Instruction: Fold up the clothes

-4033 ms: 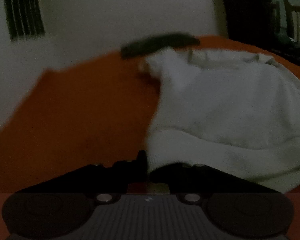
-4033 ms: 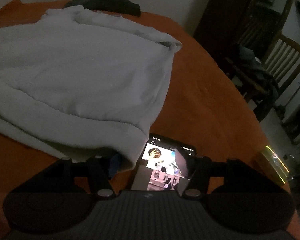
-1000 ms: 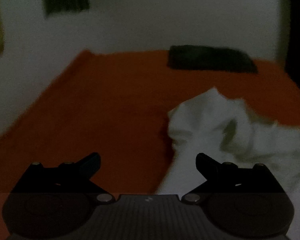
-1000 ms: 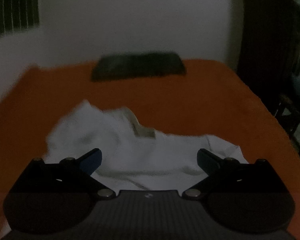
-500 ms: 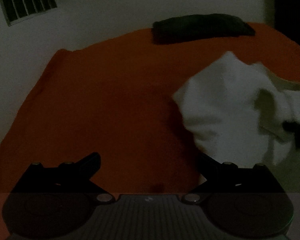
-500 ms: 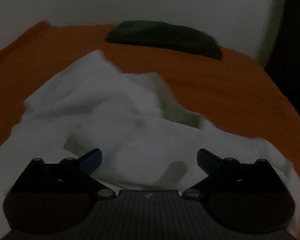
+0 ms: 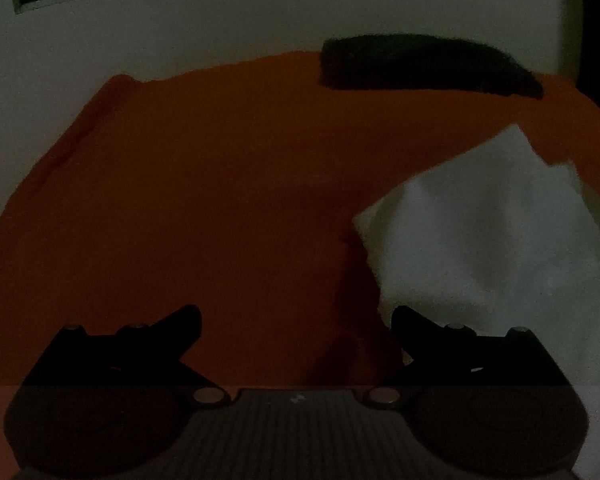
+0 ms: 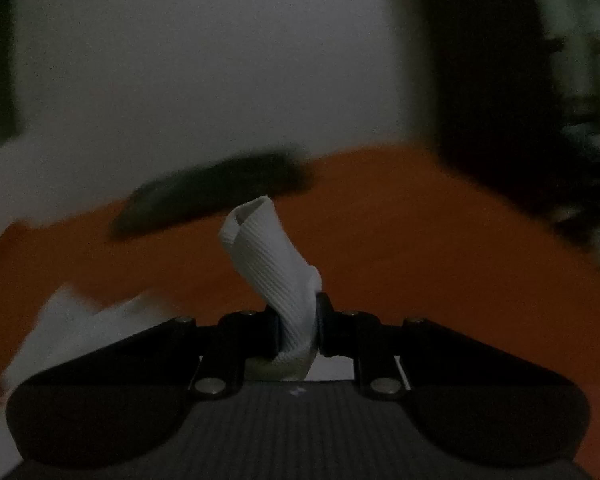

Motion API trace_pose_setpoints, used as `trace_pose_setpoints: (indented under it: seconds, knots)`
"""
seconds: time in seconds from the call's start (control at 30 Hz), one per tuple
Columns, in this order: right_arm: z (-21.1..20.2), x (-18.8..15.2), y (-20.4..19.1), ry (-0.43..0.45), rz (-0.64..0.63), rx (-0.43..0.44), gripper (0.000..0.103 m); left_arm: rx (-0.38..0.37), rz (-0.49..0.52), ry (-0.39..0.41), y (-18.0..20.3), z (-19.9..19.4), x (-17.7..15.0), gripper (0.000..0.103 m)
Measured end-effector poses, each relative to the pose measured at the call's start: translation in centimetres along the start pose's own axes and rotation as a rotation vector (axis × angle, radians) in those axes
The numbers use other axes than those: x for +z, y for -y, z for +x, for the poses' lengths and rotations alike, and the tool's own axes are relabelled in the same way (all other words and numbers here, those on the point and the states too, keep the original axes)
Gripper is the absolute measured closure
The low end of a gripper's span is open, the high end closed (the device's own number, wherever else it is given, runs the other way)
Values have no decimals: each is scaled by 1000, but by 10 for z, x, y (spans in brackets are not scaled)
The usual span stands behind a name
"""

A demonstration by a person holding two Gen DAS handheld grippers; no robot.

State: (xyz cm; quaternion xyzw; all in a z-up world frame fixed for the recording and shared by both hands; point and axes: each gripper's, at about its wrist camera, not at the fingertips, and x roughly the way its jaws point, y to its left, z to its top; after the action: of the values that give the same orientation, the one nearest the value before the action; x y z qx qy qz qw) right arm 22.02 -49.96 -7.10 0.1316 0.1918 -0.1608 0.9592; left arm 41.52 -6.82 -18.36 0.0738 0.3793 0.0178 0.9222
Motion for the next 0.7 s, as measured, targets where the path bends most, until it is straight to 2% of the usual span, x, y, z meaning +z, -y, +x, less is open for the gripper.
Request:
trace_pose_setpoints:
  seconds: [0.07,0.13,0.2,0.23,0.27,0.3,0.33,0.37,0.4,0.5,0.53,0.6,0.63,0.67,0.7]
  knots:
    - [-38,22,73,58,17,-162,85,16,-11,-8,0,9,5,0]
    - [-61,34,138,73,22,-335,85,48,-17,-24,1,19,10,0]
    - [-71,35,188,41,9,-488,81,57,-13,-27,2,25,11,0]
    - [-73,33,206,7,17,-537,78,60,-10,-26,3,27,12,0]
    - [-74,29,225,-26,54,-591,70,55,-10,-22,3,29,14,0]
    - [-76,24,242,-40,101,-643,51,48,-11,-18,3,32,16,0]
    - [-78,19,252,-44,133,-695,40,46,-10,-22,3,33,17,0]
    - [-80,14,260,-46,161,-747,23,36,-10,-32,3,36,19,0]
    - [-85,9,260,-42,171,-735,20,13,-7,-50,3,40,20,0]
    - [-96,-3,244,-34,162,-632,20,-53,-4,-98,7,52,24,0]
    - [-97,-3,231,-42,121,-580,20,-64,-8,-106,9,56,25,0]
    - [-88,-6,189,-75,23,-420,20,-60,-15,-99,15,61,28,1]
    - [-84,-6,168,-90,-13,-336,20,-62,-20,-88,19,64,30,5]
    - [-74,-8,142,-112,-65,-232,21,-66,-25,-77,23,67,33,28]
    - [-62,-10,115,-137,-121,-122,21,-117,-34,-87,26,70,35,51]
